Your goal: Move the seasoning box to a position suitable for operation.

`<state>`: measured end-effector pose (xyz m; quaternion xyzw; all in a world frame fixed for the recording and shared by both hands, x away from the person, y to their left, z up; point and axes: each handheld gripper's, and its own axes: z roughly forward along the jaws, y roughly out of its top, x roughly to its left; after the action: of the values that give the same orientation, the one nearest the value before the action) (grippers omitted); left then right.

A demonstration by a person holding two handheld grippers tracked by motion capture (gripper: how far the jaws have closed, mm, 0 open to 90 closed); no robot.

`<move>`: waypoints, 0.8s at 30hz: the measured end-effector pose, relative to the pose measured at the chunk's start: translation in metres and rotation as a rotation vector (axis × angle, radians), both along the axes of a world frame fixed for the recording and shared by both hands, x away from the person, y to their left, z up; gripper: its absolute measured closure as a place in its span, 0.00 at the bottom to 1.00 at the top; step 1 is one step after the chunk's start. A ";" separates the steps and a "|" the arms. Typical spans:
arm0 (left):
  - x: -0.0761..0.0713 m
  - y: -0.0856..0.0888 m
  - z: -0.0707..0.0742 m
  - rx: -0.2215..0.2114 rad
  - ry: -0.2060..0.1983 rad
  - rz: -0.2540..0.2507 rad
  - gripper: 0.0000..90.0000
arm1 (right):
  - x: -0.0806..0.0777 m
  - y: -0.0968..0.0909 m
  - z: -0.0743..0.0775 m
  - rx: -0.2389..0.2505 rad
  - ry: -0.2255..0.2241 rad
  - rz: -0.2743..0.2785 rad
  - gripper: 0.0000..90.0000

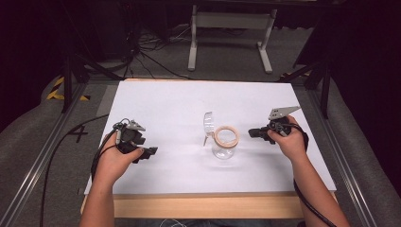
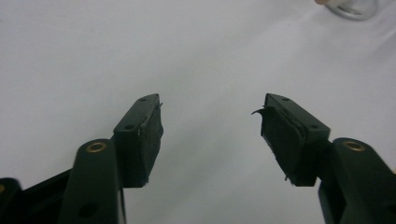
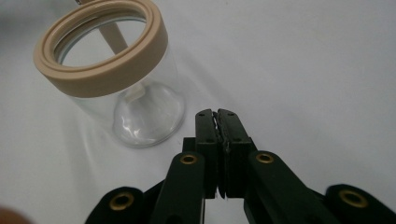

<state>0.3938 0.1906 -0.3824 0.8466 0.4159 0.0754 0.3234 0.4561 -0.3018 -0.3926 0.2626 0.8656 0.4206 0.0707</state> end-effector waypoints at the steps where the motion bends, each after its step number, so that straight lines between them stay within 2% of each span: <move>1: 0.002 0.000 0.001 -0.016 0.004 -0.006 0.47 | 0.000 0.000 0.000 0.002 0.000 0.003 0.99; 2: 0.003 -0.001 0.001 -0.032 0.000 -0.020 0.49 | 0.001 0.001 -0.001 0.010 0.003 0.008 0.99; 3: 0.003 -0.004 0.003 -0.052 -0.019 -0.048 0.52 | 0.001 0.001 -0.001 0.018 0.006 0.014 0.99; 6: 0.002 -0.010 0.005 -0.092 -0.006 -0.082 0.54 | 0.003 0.004 -0.002 0.030 0.005 0.039 0.99; 7: 0.001 -0.011 0.005 -0.091 -0.005 -0.088 0.58 | 0.003 0.005 -0.003 0.032 0.008 0.047 0.99; 11: 0.000 -0.014 0.003 -0.071 0.002 -0.094 0.58 | 0.003 0.010 -0.003 0.018 -0.002 0.074 0.99; 15: 0.000 -0.020 0.002 -0.040 0.017 -0.128 0.58 | 0.003 0.016 -0.004 0.014 -0.004 0.102 1.00; 18: 0.000 -0.024 -0.001 -0.024 0.024 -0.120 0.50 | 0.008 0.022 -0.014 0.003 -0.002 0.108 1.00; 24: 0.000 -0.029 -0.007 0.006 0.049 -0.124 0.47 | 0.014 0.031 -0.028 0.001 0.019 0.114 1.00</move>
<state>0.3941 0.1618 -0.3891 0.8732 0.3704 0.0360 0.3148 0.4698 -0.2709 -0.4205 0.2166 0.8795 0.4221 0.0382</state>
